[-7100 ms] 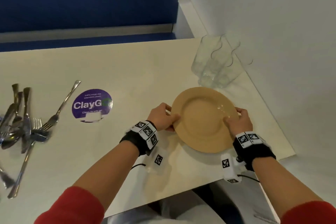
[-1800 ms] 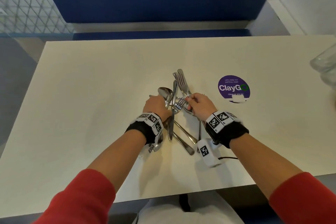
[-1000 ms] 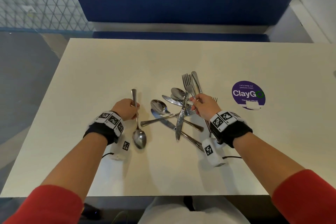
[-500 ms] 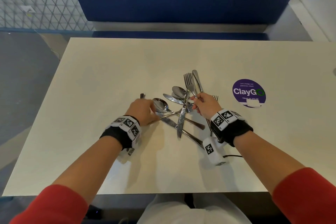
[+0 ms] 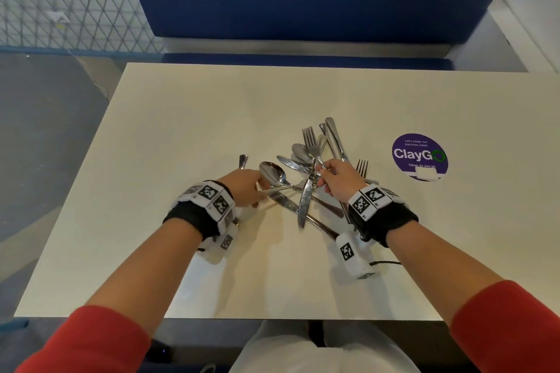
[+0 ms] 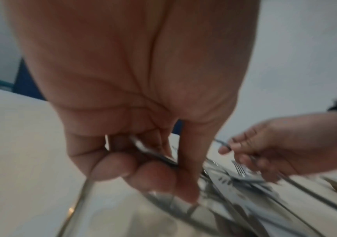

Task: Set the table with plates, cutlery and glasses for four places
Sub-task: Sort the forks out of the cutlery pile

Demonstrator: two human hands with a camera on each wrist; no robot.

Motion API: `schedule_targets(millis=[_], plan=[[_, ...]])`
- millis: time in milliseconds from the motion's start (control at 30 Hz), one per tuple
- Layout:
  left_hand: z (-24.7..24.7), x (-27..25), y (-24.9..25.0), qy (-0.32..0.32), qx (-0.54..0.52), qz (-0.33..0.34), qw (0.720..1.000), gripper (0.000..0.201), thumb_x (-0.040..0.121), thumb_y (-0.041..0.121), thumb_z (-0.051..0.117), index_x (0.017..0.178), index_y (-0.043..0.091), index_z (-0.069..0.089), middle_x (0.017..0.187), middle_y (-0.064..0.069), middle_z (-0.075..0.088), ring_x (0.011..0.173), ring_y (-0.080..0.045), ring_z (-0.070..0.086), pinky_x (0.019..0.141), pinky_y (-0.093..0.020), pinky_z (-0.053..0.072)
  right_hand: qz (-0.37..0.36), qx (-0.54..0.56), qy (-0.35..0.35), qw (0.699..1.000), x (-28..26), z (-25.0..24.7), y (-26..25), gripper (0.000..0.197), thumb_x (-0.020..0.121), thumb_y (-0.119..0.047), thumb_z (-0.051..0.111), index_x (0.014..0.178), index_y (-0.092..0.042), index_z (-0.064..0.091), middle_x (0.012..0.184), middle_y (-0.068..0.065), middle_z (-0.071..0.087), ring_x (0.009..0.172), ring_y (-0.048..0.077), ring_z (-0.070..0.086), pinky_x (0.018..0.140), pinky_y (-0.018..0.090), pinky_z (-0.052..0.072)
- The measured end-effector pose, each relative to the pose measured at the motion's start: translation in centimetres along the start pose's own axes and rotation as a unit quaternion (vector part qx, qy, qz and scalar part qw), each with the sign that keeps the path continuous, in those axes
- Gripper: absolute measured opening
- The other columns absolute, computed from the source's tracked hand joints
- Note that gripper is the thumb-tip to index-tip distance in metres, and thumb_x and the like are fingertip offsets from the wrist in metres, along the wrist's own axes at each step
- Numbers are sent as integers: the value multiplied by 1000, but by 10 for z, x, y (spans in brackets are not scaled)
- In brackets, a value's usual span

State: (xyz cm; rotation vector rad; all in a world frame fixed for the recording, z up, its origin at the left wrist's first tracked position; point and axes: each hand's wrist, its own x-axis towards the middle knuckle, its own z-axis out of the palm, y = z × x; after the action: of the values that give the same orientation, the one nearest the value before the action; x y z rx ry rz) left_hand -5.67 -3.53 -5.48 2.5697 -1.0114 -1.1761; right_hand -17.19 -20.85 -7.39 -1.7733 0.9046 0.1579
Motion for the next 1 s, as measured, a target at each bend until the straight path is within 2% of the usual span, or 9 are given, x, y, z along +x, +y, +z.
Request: schedule_targets(millis=[167, 300, 400, 500, 567, 633, 767, 900, 1000], plan=[[-32, -16, -4, 11, 3, 2, 1000, 26, 98, 30, 45, 107, 18, 66, 67, 6, 54, 60, -6, 48, 56, -19, 36, 6, 38, -2, 999, -5, 5, -4, 23, 99, -8, 41, 116, 0, 53, 67, 3, 54, 48, 6, 51, 38, 9, 40], [-44, -24, -14, 66, -90, -24, 993, 20, 99, 21, 41, 96, 16, 61, 66, 1, 53, 58, -11, 46, 55, -21, 36, -11, 102, -6, 995, -8, 9, -14, 17, 98, -8, 43, 111, 0, 51, 68, 7, 57, 51, 12, 56, 49, 19, 51], [-37, -23, -7, 115, -240, 14, 964, 18, 100, 19, 41, 87, 17, 54, 66, -2, 60, 55, -11, 53, 53, -17, 40, -25, 163, -9, 986, -10, 11, -27, 12, 98, -9, 45, 105, -3, 51, 73, 8, 61, 59, 15, 61, 59, 23, 55], [-16, -17, 16, 98, -386, 56, 915, 18, 102, 13, 37, 90, 13, 51, 74, -6, 64, 56, -8, 60, 50, -12, 45, -20, 226, -21, 974, -11, 15, -44, 13, 98, -11, 44, 88, -11, 52, 78, 7, 64, 69, 18, 64, 70, 30, 54], [-2, -11, 30, 82, -435, 68, 894, 15, 102, 10, 35, 98, 8, 49, 80, -7, 65, 67, -18, 60, 60, -21, 49, -17, 260, -12, 965, -11, 17, -53, 21, 99, -10, 42, 80, -11, 52, 77, 8, 63, 69, 20, 63, 67, 30, 53], [8, -7, 39, 78, -462, 70, 880, 10, 101, 8, 35, 99, 8, 45, 86, -11, 64, 68, -21, 59, 62, -27, 50, -8, 290, 2, 957, -11, 16, -57, 28, 99, -8, 42, 73, -8, 52, 76, 11, 62, 66, 21, 61, 66, 32, 53], [20, -2, 49, 70, -483, 91, 868, 14, 101, 10, 37, 89, 16, 43, 92, -17, 66, 71, -27, 64, 72, -40, 55, 8, 279, 29, 960, -6, 13, -53, 29, 99, -10, 43, 72, -10, 55, 103, 19, 66, 90, 33, 64, 88, 48, 52], [26, 1, 59, 45, -528, 115, 840, 9, 103, 13, 31, 100, 14, 39, 78, -12, 63, 56, -18, 64, 61, -32, 54, -9, 283, 46, 958, -4, 13, -51, 22, 98, -10, 45, 79, -12, 56, 85, 9, 65, 82, 25, 64, 84, 39, 52], [28, 4, 64, 51, -555, 112, 823, 17, 104, 20, 29, 94, 19, 42, 71, -12, 60, 46, -14, 61, 52, -25, 53, -21, 294, 54, 954, -2, 11, -53, 22, 97, -7, 45, 78, -10, 56, 76, 6, 63, 72, 18, 62, 75, 30, 52]])
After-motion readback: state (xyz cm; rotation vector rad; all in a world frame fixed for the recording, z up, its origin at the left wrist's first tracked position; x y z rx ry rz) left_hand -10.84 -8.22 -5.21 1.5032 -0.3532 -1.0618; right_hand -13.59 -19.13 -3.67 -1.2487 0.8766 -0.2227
